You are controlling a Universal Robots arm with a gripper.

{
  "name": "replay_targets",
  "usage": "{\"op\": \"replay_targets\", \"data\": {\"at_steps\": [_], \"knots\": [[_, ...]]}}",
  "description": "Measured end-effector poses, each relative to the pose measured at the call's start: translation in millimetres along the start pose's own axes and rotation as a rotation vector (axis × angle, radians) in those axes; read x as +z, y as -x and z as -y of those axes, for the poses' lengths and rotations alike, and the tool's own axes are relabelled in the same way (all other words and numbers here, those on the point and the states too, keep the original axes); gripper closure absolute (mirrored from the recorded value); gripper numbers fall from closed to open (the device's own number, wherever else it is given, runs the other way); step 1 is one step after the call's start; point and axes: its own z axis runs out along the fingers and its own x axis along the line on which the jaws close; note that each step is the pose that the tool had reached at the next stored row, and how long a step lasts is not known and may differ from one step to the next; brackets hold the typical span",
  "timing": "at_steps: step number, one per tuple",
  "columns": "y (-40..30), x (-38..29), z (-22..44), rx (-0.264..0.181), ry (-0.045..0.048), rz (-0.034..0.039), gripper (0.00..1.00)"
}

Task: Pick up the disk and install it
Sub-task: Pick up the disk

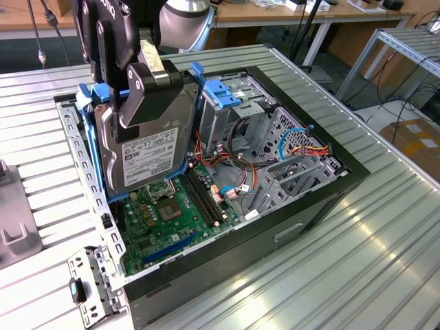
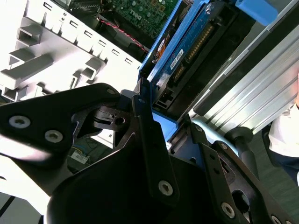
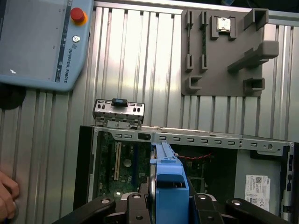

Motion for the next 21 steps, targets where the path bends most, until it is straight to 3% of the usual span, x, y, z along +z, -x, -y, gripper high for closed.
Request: {"op": "replay_targets", "data": {"at_steps": [21], "knots": [[-1.1, 0.2, 8.3, 0.000, 0.0000, 0.0000, 0.63]]}}
